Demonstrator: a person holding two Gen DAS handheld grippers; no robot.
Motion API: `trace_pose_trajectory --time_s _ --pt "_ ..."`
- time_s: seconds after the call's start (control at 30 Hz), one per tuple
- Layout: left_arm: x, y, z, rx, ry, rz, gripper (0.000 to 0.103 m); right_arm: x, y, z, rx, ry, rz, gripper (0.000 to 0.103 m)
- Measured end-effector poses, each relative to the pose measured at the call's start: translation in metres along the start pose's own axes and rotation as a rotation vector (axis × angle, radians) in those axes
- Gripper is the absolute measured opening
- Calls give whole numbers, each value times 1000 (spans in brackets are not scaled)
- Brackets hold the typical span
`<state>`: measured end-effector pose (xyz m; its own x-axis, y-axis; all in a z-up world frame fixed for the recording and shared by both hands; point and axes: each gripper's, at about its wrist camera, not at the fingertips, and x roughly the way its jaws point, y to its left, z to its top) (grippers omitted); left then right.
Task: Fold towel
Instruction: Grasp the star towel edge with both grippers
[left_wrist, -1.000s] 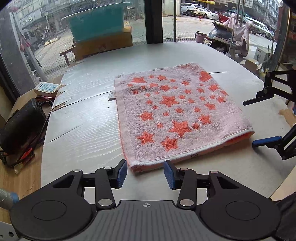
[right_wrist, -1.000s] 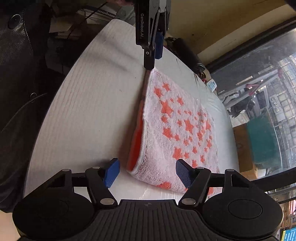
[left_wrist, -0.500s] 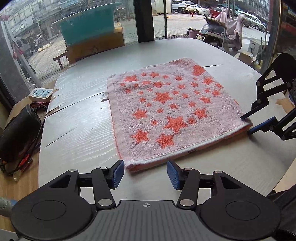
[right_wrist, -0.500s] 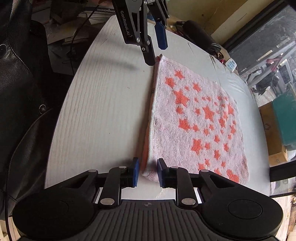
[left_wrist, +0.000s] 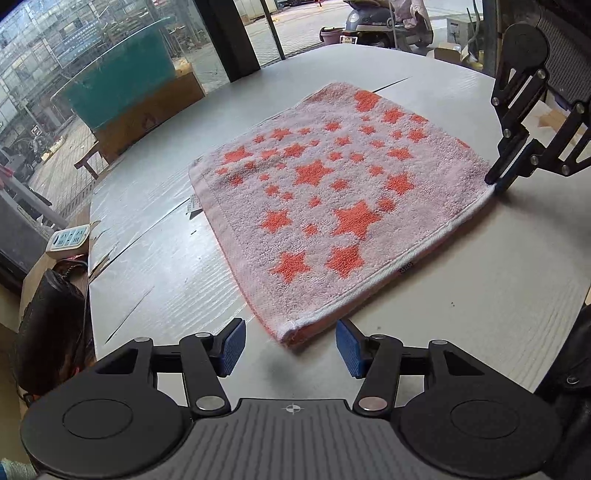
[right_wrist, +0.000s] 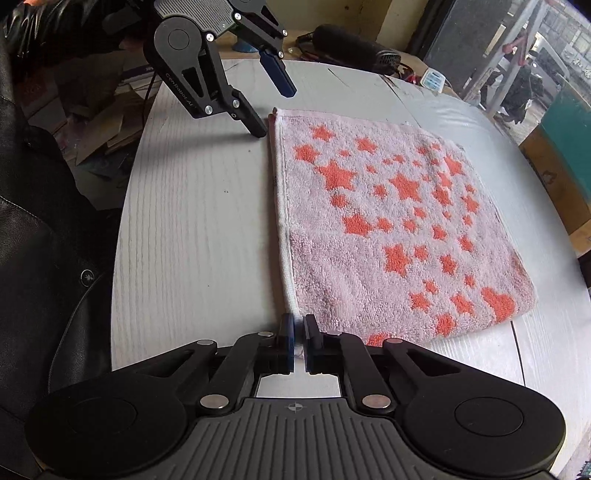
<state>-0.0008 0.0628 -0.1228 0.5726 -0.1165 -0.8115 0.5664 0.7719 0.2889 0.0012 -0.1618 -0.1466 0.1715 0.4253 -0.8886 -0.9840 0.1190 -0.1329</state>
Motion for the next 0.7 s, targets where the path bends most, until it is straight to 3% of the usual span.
trace_pose_trajectory --time_s 0.07,0.17,0.27,0.5,0.63,0.7 --pt "2 1 3 29 -3 -9 54 -2 -6 0 29 -5 35 8" --pt "5 0 6 33 3 -48 24 -4 -14 0 69 -16 77 8" --pt "5 -8 7 52 10 -36 16 -6 -18 -2 101 -31 97 8" --pt "6 -9 12 20 32 -25 15 -12 -20 -12 154 -99 79 8" --pt "6 -11 13 42 41 -20 15 -21 10 -28 -72 -150 -82 15" --pt "5 -11 12 55 47 -24 15 -21 23 -38 -198 -129 -120 18"
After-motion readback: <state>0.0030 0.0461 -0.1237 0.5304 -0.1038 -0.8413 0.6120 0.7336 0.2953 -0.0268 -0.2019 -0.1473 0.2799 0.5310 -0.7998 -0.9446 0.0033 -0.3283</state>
